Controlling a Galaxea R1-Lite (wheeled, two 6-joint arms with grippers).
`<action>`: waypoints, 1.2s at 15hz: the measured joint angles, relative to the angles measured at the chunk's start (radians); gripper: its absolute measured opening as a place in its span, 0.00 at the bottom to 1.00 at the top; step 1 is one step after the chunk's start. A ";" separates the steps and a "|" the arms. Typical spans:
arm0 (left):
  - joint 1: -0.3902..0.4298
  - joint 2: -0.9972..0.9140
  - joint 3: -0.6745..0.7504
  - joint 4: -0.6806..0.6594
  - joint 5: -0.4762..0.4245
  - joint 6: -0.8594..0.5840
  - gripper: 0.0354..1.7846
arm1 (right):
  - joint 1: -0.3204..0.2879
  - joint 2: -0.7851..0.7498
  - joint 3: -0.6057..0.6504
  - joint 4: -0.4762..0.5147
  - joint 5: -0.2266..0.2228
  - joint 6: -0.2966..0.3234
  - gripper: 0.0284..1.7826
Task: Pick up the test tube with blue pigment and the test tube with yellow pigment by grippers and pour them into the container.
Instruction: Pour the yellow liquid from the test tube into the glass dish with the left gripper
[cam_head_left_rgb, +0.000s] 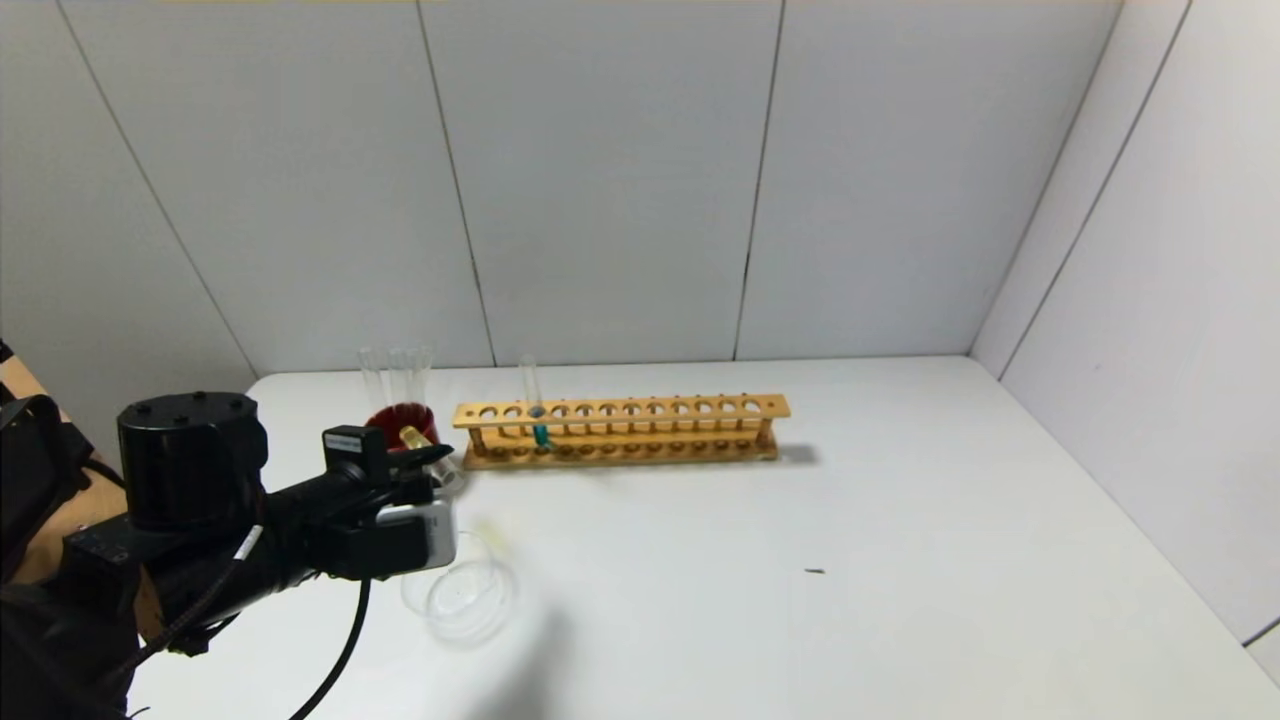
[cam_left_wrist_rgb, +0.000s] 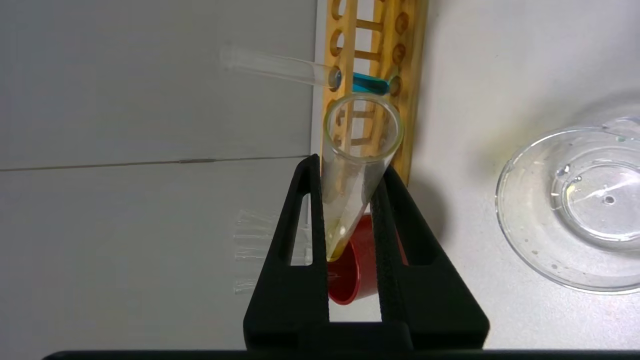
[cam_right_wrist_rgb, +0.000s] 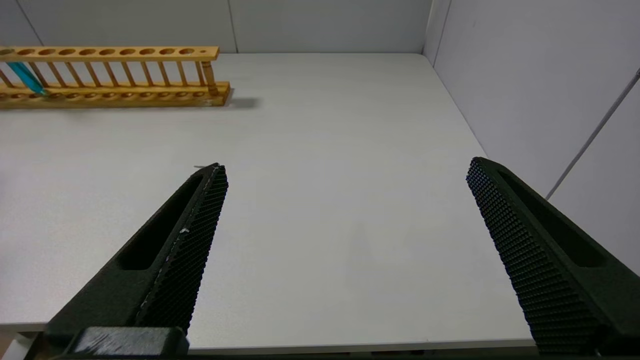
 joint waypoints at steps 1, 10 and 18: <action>0.000 -0.001 0.006 0.001 0.002 0.002 0.16 | 0.000 0.000 0.000 0.000 0.000 0.000 0.98; 0.044 -0.033 0.057 0.010 0.001 0.077 0.16 | 0.000 0.000 0.000 0.000 0.000 0.000 0.98; 0.072 -0.038 0.068 0.104 -0.001 0.223 0.16 | 0.000 0.000 0.000 0.000 0.000 0.000 0.98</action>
